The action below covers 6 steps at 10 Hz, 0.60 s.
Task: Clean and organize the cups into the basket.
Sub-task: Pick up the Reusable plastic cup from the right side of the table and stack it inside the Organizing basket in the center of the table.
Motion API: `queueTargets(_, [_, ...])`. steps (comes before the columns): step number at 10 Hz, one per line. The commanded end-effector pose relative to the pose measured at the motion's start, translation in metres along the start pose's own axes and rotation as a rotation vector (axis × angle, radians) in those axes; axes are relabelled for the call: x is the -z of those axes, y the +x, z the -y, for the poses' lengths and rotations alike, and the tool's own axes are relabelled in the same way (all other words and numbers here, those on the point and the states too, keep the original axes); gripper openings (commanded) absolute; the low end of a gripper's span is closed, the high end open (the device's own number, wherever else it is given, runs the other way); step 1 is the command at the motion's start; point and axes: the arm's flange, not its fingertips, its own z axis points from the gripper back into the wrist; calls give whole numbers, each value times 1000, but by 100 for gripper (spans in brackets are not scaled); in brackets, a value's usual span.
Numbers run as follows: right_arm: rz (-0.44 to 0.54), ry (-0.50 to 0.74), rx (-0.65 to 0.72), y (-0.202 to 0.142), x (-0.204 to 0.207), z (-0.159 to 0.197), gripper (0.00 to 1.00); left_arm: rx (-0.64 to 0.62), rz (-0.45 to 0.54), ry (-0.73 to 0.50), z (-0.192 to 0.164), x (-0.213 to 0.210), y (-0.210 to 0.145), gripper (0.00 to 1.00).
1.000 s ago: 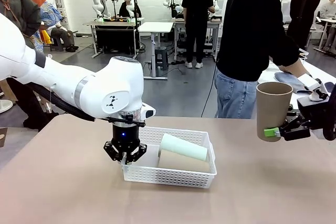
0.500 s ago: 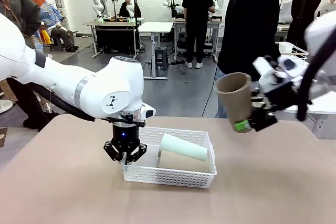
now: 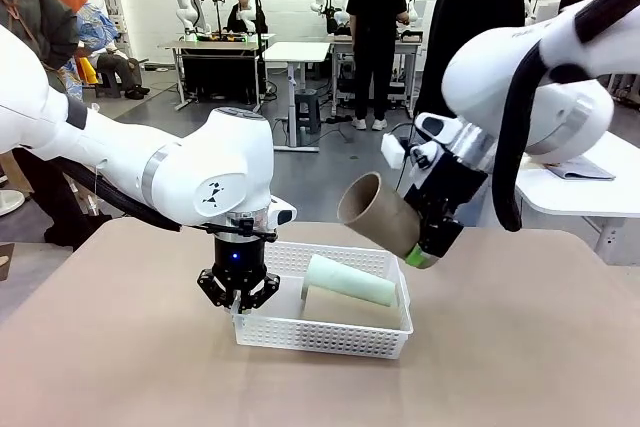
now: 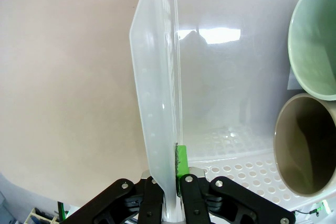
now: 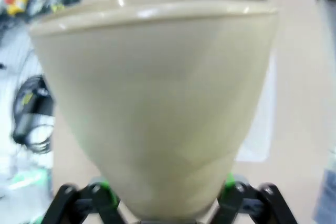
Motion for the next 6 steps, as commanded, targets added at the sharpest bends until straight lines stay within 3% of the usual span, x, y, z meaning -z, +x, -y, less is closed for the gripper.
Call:
queueTargets(1, [-98, 93, 14, 23, 3, 10, 78, 2, -1, 4, 0, 1, 0, 0])
queueTargets(6, [-189, 163, 3, 30, 51, 20, 78, 2, -1, 4, 0, 1, 0, 0])
